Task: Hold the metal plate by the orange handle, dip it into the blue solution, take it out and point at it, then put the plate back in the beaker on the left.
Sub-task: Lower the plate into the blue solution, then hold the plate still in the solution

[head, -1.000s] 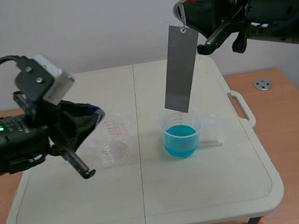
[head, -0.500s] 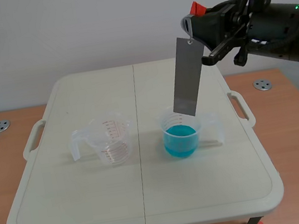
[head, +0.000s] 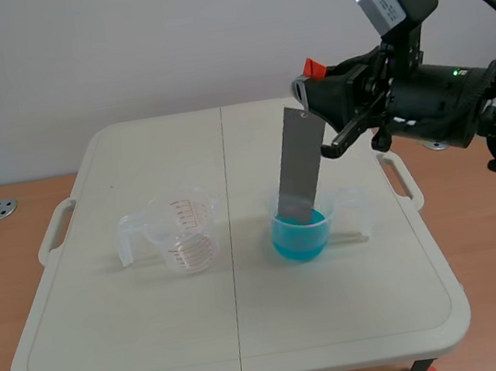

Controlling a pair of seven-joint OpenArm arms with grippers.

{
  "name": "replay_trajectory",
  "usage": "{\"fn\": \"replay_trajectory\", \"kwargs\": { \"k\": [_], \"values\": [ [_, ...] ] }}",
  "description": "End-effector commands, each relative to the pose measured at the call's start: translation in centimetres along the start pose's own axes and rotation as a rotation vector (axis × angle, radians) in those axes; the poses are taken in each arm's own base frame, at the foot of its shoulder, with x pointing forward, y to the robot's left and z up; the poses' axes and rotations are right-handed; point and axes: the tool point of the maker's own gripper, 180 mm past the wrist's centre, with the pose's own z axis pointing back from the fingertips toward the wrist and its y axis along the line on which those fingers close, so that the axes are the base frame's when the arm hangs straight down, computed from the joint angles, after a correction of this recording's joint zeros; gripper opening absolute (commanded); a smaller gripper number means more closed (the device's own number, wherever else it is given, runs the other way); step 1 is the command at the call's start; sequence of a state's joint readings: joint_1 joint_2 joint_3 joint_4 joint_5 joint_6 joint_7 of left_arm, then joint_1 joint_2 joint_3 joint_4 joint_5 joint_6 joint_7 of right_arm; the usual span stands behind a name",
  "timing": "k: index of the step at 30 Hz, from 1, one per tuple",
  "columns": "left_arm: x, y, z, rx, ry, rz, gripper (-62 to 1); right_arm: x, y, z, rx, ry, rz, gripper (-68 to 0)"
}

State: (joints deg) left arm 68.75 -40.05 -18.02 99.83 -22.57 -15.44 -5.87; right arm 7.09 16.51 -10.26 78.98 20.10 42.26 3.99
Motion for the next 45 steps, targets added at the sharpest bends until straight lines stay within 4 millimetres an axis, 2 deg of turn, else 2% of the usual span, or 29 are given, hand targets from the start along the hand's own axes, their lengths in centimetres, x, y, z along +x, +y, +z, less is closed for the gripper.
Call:
{"fn": "replay_trajectory", "kwargs": {
  "k": [1, 5, 12, 19, 25, 29, 45],
  "values": [
    [-0.1, -0.6, 0.2, -0.003, -0.009, 0.03, -59.3, 1.1, 0.0, -0.5, 0.012, -0.038, 0.019, -66.1],
    [-1.2, -1.2, 0.7, 0.003, 0.015, 0.068, -59.3, -0.2, 0.0, -0.8, 0.008, -0.018, 0.035, -66.1],
    [-4.7, -2.6, 1.2, -0.015, 0.089, 0.135, -59.3, -1.7, 0.0, -0.7, 0.006, -0.008, 0.041, -66.1],
    [-8.3, -5.4, 1.9, -0.031, 0.152, 0.199, -59.3, -3.7, 0.3, -0.7, 0.009, 0.042, 0.044, -66.1],
    [-10.4, -8.4, 2.3, -0.086, 0.215, 0.2, -59.3, -4.7, 0.2, -0.5, 0.005, 0.057, 0.025, -66.1],
    [-11.1, -9.4, 2.4, -0.111, 0.236, 0.199, -59.3, -5.2, 0.2, -0.4, 0.003, 0.066, 0.016, -66.1],
    [-11.1, -9.4, 2.4, -0.111, 0.238, 0.199, -59.3, -5.2, 0.1, -0.4, 0.003, 0.067, 0.017, -66.1]
  ]
}}
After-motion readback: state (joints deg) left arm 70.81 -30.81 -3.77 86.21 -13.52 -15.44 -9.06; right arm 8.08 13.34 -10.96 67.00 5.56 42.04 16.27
